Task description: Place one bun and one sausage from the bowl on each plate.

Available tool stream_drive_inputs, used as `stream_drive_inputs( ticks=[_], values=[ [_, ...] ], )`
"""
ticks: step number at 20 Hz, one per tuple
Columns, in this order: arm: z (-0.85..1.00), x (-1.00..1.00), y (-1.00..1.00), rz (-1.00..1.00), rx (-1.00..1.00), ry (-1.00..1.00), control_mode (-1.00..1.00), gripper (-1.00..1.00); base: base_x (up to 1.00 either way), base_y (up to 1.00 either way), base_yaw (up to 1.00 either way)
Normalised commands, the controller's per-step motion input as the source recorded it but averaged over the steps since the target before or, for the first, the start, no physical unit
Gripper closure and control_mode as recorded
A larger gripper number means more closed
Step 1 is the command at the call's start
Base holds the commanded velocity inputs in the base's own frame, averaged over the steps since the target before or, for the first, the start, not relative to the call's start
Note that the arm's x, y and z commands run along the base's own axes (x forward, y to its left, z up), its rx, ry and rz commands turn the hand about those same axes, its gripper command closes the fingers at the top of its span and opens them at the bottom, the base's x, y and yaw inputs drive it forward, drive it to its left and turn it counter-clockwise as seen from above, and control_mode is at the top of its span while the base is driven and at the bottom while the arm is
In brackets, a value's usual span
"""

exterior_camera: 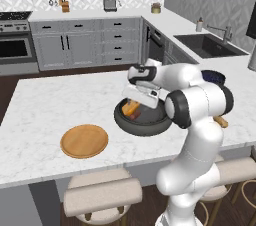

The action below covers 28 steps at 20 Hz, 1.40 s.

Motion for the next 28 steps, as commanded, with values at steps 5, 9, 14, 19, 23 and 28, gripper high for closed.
stream_drive_inputs(
  ticks=[5,9,14,19,23,28],
  values=[
    [-0.2,0.28,0.02,0.0,0.0,0.01,-1.0,-1.0,0.0,0.0,0.0],
    [-0.1,0.3,0.06,0.0,0.0,0.0,-1.0,-1.0,0.0,0.0,0.0],
    [-0.21,0.2,0.25,0.0,-0.02,0.0,-1.0,-1.0,0.0,0.0,0.0],
    [-0.12,0.0,0.22,0.0,0.0,0.0,-1.0,1.0,0.0,0.0,0.0],
    [-0.01,-0.14,0.04,0.0,0.0,-0.03,-1.0,1.0,0.0,0.0,0.0],
    [0.02,-0.18,0.0,0.0,0.0,-0.11,-1.0,1.0,0.0,0.0,0.0]
  ],
)
